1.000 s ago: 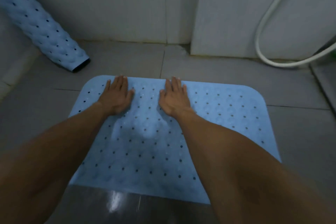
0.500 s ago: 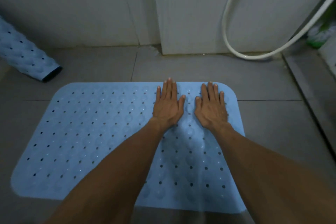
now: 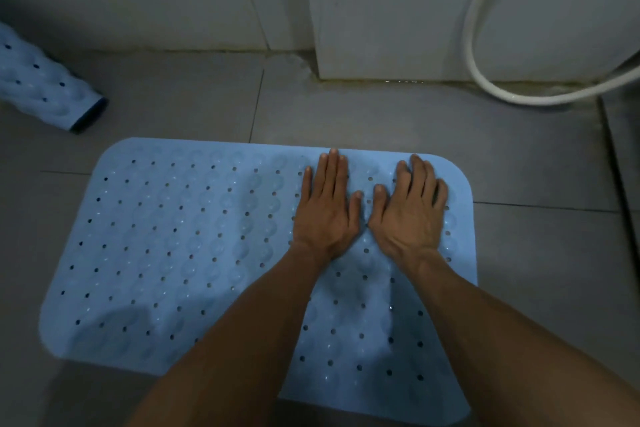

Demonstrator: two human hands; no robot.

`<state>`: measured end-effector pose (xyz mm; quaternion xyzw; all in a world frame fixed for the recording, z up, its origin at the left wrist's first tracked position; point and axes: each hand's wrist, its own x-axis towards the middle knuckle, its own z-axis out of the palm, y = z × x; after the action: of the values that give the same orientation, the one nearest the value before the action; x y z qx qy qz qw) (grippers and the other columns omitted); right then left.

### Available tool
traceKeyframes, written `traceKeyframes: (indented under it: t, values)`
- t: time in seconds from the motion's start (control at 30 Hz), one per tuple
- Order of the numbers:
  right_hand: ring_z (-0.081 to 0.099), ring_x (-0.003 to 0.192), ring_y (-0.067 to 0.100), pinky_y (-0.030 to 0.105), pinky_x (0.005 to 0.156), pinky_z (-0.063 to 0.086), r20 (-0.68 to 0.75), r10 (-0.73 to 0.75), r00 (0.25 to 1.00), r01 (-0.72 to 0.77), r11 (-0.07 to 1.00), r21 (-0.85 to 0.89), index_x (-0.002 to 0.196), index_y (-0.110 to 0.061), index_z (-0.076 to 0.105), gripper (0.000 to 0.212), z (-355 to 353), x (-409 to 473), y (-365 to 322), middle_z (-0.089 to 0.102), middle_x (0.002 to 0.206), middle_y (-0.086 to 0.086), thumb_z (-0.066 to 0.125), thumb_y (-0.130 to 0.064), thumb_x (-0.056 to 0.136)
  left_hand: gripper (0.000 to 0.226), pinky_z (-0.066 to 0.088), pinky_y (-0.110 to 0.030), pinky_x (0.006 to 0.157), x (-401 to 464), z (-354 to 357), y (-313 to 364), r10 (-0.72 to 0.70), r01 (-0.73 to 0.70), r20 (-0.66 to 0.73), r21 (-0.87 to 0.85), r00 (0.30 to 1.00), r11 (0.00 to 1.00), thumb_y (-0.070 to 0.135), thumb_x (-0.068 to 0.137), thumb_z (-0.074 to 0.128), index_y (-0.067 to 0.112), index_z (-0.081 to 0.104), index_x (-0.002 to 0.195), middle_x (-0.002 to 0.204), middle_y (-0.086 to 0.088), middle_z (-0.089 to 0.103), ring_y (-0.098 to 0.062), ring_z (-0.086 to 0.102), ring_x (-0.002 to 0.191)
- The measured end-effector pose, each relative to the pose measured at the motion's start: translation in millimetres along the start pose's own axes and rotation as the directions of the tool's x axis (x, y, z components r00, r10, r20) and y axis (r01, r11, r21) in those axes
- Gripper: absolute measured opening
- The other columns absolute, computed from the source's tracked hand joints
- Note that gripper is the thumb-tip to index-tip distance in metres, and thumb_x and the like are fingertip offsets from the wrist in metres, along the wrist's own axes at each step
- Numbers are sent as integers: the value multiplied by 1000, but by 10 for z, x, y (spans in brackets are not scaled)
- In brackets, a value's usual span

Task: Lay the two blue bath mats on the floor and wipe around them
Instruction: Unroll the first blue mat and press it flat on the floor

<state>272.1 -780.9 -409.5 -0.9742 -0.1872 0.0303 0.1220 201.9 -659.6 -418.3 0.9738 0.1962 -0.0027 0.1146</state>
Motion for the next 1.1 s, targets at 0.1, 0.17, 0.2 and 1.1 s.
traceKeyframes:
  t: [0.1, 0.17, 0.2, 1.1]
  values:
    - [11, 152, 26, 49, 123, 6, 12, -19, 1000, 19, 1000, 3, 152, -6, 29, 65, -1, 1, 20, 22, 162, 13, 26, -47, 102, 65, 0, -45, 122, 9, -13, 13, -4, 4, 6, -1, 1000, 1000, 43, 102, 17, 8, 2, 155, 163, -7, -4, -17, -11, 150]
    - [6, 153, 25, 49, 124, 5, 22, -30, 999, 30, 1000, -9, 154, -6, 25, 66, -1, 0, 23, 19, 164, 13, 24, -48, 103, 64, 0, -45, 122, 14, -27, 18, -1, 1, 10, -8, 1000, 1000, 41, 103, 19, 7, 2, 155, 163, -8, -4, -18, -11, 150]
    - [5, 153, 25, 49, 124, 5, 28, -30, 999, 30, 999, -12, 154, -6, 24, 67, -1, 7, 23, 18, 164, 12, 23, -48, 103, 64, 1, -46, 122, 15, -34, 15, 0, 0, 17, -15, 1000, 1000, 40, 103, 19, 6, 2, 155, 163, -9, -4, -18, -11, 150]
    - [6, 153, 25, 50, 123, 4, 5, -61, 998, 61, 998, -26, 155, -10, 22, 67, 65, 10, 30, 17, 164, 12, 27, -47, 100, 64, -1, -46, 122, 0, -23, 2, -3, 4, 27, -4, 1000, 1000, 38, 101, 17, 4, 6, 154, 163, -11, 2, -22, -4, 151]
